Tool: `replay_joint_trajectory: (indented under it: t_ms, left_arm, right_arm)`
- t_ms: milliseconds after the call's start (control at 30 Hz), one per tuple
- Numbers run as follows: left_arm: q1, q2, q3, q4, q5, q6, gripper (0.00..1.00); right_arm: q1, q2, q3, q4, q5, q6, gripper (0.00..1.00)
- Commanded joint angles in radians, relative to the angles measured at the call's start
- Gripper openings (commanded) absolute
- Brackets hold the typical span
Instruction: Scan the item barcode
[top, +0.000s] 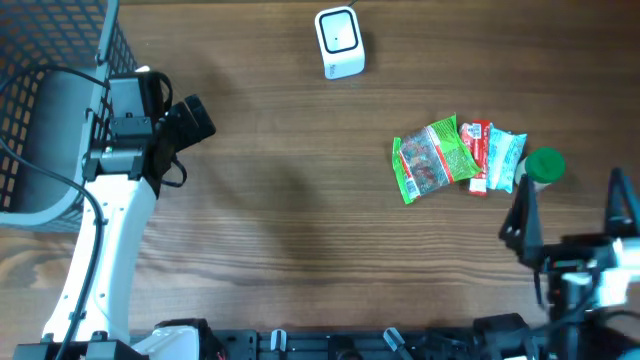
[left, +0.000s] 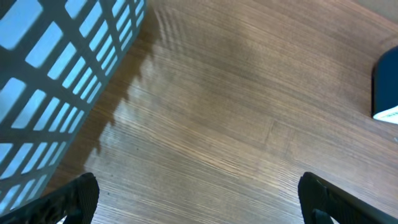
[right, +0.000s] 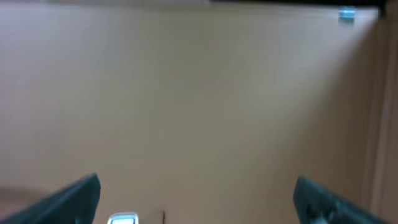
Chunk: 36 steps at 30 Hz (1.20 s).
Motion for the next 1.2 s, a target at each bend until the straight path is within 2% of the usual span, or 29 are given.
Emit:
replay_joint_trajectory:
  t_ms: [0,67,167,233,300,500,1167]
  left_arm:
    - [0.006,0.002,0.008,0.0,-0.009,0.005,1.0]
    - [0.006,0.002,0.008,0.0,-0.009,0.005,1.0]
    - [0.006,0.002,0.008,0.0,-0.009,0.005,1.0]
    - [0.006,0.002,0.008,0.0,-0.009,0.005,1.0]
    - [0.006,0.002,0.008,0.0,-0.009,0.005,1.0]
    - [0.006,0.002,0.008,0.0,-0.009,0.005,1.0]
    - [0.006,-0.01,0.008,-0.001,-0.009,0.005,1.0]
  right_arm:
    - [-0.013,-0.146,-0.307,0.258,-0.027,0.141,1.0]
    - [-0.027,-0.146,-0.474,0.401,-0.058,0.245,1.0]
    - [-0.032,-0.146,-0.61,0.394,-0.072,0.279,1.0]
    - [-0.032,-0.146,-0.612,0.217,-0.072,0.267,0.99]
    - [-0.032,-0.135,-0.612,0.116,-0.093,0.259,1.0]
    - [-0.032,-0.083,-0.612,0.115,-0.093,0.265,1.0]
    - [-0.032,-0.081,-0.612,0.115,-0.094,0.264,1.0]
